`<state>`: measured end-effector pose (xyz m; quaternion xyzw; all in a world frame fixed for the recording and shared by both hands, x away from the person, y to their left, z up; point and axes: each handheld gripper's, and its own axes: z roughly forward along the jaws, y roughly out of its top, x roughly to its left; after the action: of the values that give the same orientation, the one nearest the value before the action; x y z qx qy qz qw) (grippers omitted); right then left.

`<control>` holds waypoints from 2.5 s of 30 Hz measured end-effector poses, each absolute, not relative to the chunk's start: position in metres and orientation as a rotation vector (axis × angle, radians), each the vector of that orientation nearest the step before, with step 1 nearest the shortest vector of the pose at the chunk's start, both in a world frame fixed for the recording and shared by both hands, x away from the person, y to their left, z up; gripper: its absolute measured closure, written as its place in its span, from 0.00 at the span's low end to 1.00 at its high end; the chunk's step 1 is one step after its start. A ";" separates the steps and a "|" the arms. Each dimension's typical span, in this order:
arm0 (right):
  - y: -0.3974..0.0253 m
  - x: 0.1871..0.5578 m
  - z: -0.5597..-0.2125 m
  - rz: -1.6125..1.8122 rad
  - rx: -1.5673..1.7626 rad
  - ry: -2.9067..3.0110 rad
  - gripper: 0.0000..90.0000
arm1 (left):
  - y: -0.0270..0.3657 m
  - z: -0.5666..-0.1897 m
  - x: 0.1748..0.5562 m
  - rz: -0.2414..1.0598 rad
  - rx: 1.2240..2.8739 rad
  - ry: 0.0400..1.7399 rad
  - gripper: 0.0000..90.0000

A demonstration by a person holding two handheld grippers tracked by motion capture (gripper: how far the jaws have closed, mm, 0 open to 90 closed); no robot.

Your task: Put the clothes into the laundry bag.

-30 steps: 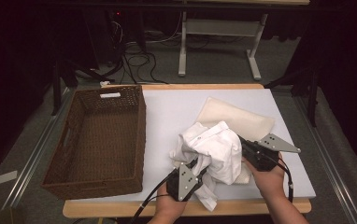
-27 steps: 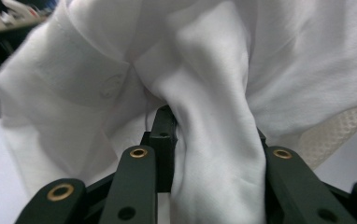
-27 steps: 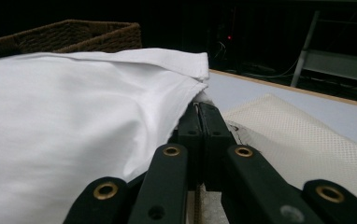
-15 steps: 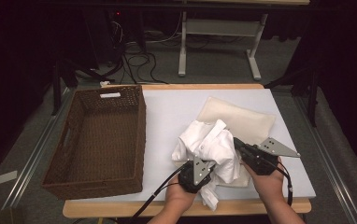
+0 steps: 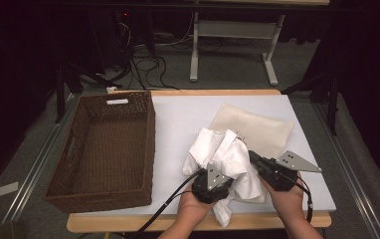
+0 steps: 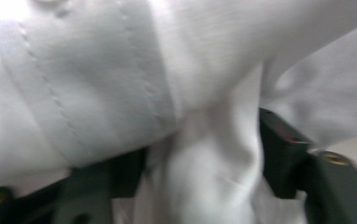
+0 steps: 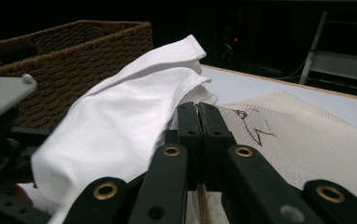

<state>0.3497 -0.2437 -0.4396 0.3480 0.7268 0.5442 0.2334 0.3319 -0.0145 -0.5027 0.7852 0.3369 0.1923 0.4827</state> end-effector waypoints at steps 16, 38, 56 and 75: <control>-0.248 0.350 -0.439 1.501 0.952 1.995 1.00 | 0.036 -0.484 0.305 0.570 1.833 0.874 0.30; -0.246 0.348 -0.441 1.477 0.946 1.997 0.99 | 0.049 -0.489 0.376 0.481 1.644 1.164 0.16; -0.245 0.348 -0.442 1.456 0.933 2.000 0.99 | 0.008 -0.478 0.324 0.488 1.834 0.792 0.98; -0.242 0.346 -0.445 1.459 0.917 2.014 0.99 | -0.042 -0.510 0.356 0.469 2.028 0.879 0.97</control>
<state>0.3461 -0.2418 -0.4450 0.3356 0.7370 0.5341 0.2430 0.3556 -0.0421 -0.5102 0.8116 0.3517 0.1879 0.4270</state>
